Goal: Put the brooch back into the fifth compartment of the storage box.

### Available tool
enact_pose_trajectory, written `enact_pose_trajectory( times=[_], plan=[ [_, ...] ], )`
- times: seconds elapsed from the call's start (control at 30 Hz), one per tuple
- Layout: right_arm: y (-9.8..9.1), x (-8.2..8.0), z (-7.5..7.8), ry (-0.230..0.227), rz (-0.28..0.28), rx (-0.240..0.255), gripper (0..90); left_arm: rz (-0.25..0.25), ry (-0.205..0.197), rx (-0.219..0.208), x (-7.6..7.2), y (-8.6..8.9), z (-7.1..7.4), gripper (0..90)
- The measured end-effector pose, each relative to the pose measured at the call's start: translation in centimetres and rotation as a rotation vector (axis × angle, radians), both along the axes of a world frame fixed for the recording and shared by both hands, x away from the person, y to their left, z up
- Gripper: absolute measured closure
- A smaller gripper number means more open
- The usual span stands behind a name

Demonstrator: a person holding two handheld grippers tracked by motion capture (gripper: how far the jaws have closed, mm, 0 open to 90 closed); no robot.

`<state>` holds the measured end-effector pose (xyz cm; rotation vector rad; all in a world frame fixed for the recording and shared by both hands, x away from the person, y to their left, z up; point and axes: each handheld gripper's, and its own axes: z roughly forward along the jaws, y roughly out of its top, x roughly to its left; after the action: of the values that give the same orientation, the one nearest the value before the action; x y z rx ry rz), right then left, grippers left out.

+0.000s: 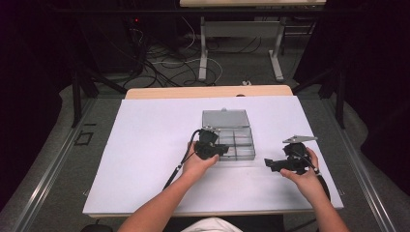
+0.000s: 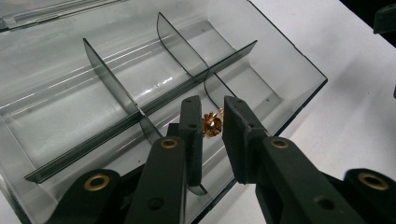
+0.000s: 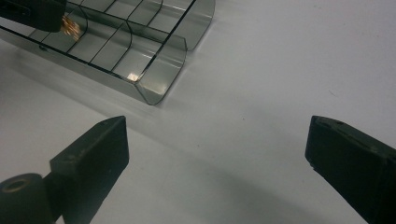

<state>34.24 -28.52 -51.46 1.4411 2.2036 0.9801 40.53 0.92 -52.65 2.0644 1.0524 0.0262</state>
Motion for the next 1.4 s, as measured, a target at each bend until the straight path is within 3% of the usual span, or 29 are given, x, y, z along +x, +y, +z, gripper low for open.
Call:
enact_pose_trajectory(
  times=[0.3, 0.63, 0.93, 0.97, 1.17, 1.4],
  plan=[
    [0.0, 0.0, 0.0, -0.001, 0.004, -0.001, 5.9, 0.009, -0.007, -0.019, 0.0, 0.3, 0.3, 71.2],
    [0.0, 0.0, 0.0, -0.001, 0.006, -0.002, 5.9, 0.0, -0.017, -0.009, 0.0, 0.9, 0.8, 67.4],
    [0.1, 0.0, 0.0, -0.002, 0.002, -0.003, 5.9, 0.034, -0.032, -0.031, -0.2, 1.8, 1.2, 62.2],
    [0.1, 0.0, 0.0, -0.003, 0.002, -0.003, 5.9, 0.024, -0.039, -0.017, -0.2, 2.1, 1.3, 61.3],
    [0.1, 0.0, 0.1, -0.004, 0.0, -0.007, 5.9, 0.052, -0.039, -0.031, -0.2, 2.7, 1.7, 58.1],
    [0.1, 0.0, 0.0, -0.003, -0.001, -0.005, 5.9, 0.056, -0.052, -0.017, -0.3, 3.7, 2.0, 55.5]
  ],
)
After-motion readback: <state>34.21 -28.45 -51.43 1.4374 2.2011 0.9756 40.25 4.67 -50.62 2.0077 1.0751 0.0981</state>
